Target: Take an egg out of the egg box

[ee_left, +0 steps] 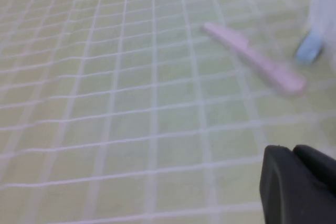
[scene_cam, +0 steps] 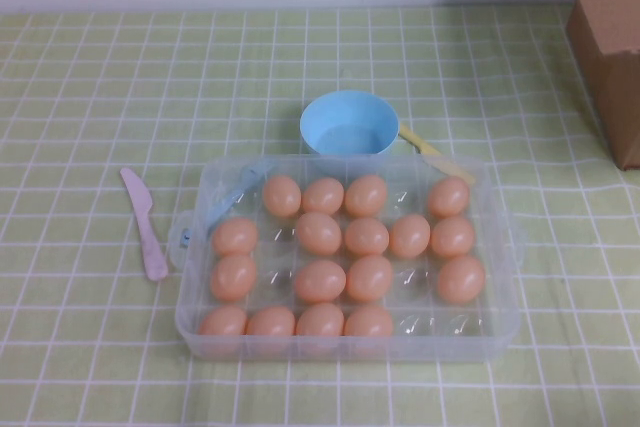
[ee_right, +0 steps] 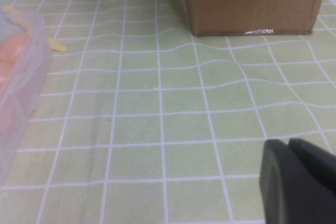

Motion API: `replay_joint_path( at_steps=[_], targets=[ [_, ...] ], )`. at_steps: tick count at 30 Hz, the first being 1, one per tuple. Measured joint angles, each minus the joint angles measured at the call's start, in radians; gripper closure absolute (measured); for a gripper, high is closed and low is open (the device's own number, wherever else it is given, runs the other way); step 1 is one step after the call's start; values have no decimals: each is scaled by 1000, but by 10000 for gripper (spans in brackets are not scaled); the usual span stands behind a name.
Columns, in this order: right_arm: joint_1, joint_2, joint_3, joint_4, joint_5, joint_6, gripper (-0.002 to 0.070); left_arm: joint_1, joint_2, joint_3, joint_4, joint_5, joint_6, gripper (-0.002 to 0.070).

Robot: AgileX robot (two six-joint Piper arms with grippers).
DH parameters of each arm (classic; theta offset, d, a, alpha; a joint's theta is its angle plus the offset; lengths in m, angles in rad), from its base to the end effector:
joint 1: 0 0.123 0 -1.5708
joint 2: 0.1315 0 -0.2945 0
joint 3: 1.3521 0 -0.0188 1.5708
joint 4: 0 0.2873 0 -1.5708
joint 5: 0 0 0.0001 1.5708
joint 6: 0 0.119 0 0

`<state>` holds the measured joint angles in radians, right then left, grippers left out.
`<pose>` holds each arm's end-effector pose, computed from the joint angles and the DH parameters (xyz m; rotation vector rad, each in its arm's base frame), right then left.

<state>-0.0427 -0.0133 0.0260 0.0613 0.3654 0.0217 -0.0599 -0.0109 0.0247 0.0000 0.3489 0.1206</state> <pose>0.1066 -0.0019 0.1637 0.0980 1.8587 0.0455 0.1071 -0.0064 0.1658 0.1664 1.8390 0.0424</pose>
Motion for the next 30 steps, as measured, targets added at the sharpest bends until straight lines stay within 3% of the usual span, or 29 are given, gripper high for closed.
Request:
replay_joint_path(
  at_steps=[1,6,9,23,30],
  targets=[
    [0,0,0,0,0,0,694,0,0,0,-36,-12,-17,680],
    [0,0,0,0,0,0,694,0,0,1,-502,-188,-242,679],
    [0,0,0,0,0,0,694,0,0,1,-607,-264,-280,680],
    [0,0,0,0,2,0,694,0,4,-9,-639,-221,-255,679],
    [0,0,0,0,2,0,694,0,231,-341,-575,187,-34,680]
  ],
)
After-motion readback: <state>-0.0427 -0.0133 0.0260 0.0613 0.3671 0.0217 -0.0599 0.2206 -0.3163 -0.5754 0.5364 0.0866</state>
